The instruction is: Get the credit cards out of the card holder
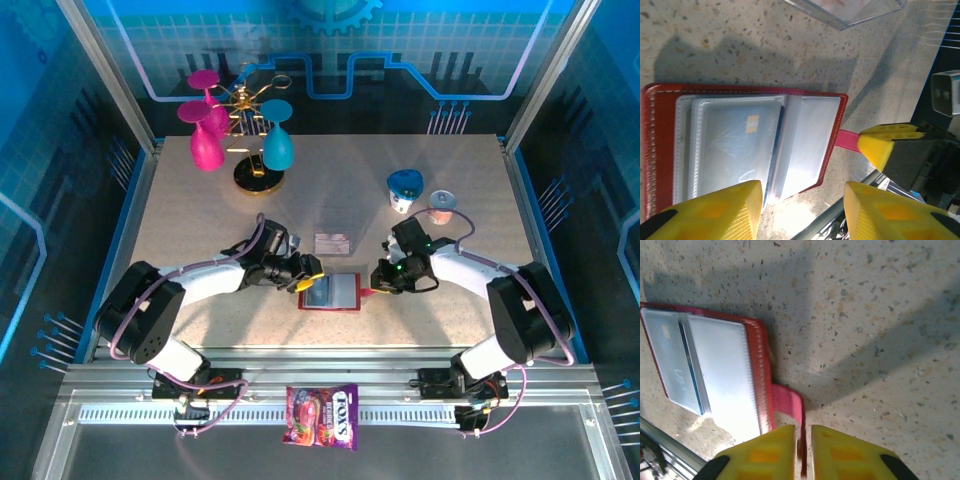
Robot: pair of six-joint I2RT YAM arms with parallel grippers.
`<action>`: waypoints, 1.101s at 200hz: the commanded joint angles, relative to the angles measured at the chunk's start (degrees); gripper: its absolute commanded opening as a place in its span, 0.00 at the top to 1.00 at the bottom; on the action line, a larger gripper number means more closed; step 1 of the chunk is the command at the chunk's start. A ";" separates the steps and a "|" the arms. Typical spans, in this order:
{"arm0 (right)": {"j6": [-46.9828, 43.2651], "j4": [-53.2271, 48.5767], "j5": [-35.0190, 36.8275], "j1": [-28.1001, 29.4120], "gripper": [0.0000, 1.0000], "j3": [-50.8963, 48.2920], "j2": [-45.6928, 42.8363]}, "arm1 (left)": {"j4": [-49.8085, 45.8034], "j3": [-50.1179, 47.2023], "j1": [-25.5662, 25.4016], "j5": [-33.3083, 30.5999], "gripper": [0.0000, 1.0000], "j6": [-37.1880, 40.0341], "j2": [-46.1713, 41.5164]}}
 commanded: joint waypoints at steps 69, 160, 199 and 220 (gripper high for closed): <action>4.71 0.60 -0.95 3.86 0.72 5.76 -4.07 | -1.19 -1.88 0.32 -1.28 0.62 2.58 0.82; 13.03 14.20 -6.09 13.96 0.73 9.62 9.82 | -1.68 -3.32 0.66 -1.42 0.77 5.16 3.20; 13.61 15.87 -6.95 14.85 0.74 10.66 13.65 | -1.33 -4.24 0.83 -1.30 0.78 5.43 3.82; 13.93 16.76 -7.65 15.20 0.74 11.07 15.09 | -1.26 -4.39 0.83 -1.29 0.78 5.42 3.75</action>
